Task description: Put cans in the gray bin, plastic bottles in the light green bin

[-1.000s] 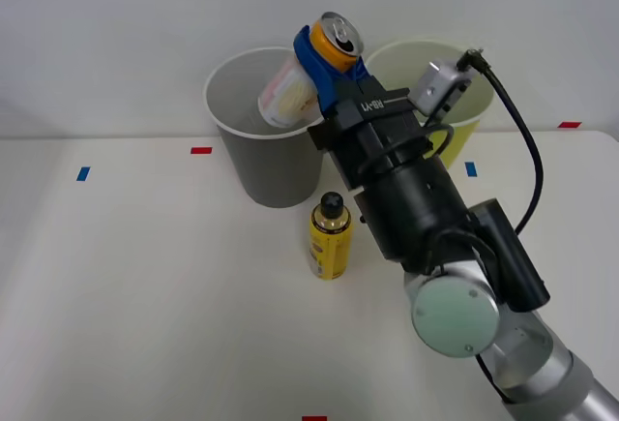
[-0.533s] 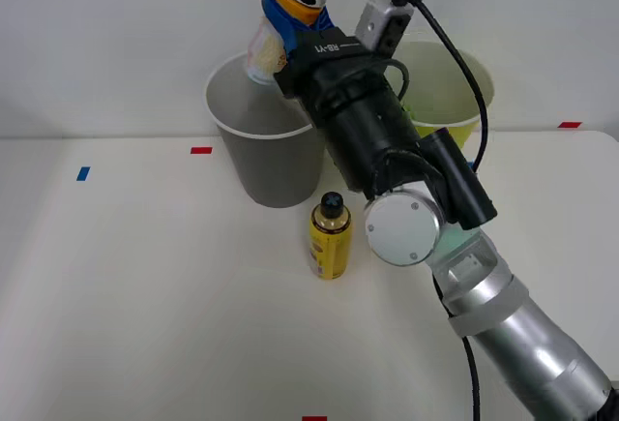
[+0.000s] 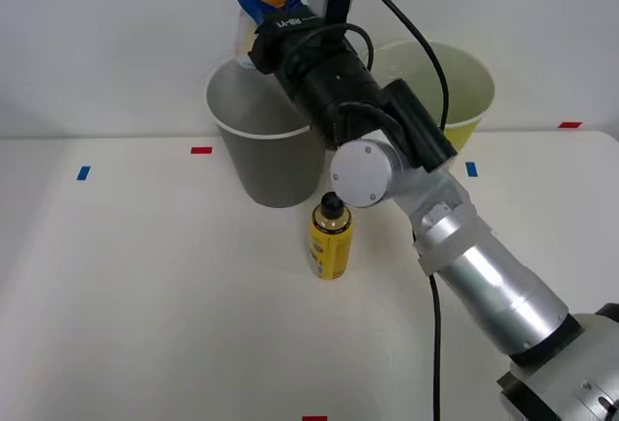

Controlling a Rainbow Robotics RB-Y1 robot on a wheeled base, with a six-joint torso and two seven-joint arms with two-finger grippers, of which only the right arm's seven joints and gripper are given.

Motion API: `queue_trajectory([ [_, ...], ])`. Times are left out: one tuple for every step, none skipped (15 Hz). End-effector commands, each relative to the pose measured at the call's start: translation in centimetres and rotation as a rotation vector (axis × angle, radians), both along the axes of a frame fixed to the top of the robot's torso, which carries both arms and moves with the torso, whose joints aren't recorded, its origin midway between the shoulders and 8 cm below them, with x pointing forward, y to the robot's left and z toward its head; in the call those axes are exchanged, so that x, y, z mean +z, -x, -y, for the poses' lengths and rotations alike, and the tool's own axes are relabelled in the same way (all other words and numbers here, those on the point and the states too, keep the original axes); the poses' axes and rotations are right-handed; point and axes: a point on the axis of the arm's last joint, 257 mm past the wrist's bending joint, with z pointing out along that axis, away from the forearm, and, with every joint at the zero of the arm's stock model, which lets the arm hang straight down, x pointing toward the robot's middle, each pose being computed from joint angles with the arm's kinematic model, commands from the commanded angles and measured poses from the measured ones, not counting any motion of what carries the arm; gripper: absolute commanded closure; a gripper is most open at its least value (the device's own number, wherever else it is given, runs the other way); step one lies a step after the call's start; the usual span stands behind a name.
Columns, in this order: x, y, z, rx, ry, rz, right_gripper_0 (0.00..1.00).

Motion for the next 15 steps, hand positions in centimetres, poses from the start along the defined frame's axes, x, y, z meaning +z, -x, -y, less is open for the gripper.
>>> queue_trajectory([
  [-0.08,-0.28,0.24,-0.015,0.030,0.016,1.00],
  [-0.08,-0.28,0.28,-0.019,0.037,0.021,1.00],
  [-0.08,-0.29,0.32,-0.021,0.041,0.024,1.00],
  [-0.08,-0.29,0.32,-0.019,0.038,0.022,1.00],
  [-0.11,-0.28,0.26,-0.013,0.029,0.014,0.89],
  [-0.07,-0.26,0.23,-0.009,0.021,0.010,0.71],
  [-0.09,-0.30,0.30,-0.006,0.016,0.005,0.58],
  [-0.11,-0.21,0.18,-0.002,0.011,0.004,0.46],
  [-0.10,-0.15,0.09,0.001,0.007,0.002,0.40],
  [-0.09,-0.13,0.04,0.004,0.002,-0.001,0.36],
  [-0.17,-0.13,0.02,0.006,-0.003,-0.006,0.33],
  [-0.05,-0.09,-0.04,0.008,-0.007,-0.005,0.32],
  [0.05,-0.06,-0.01,0.009,-0.014,-0.006,0.32],
  [-0.09,-0.14,0.11,0.007,-0.012,-0.008,0.32],
  [-0.10,-0.14,0.11,0.008,-0.013,-0.009,0.32],
])
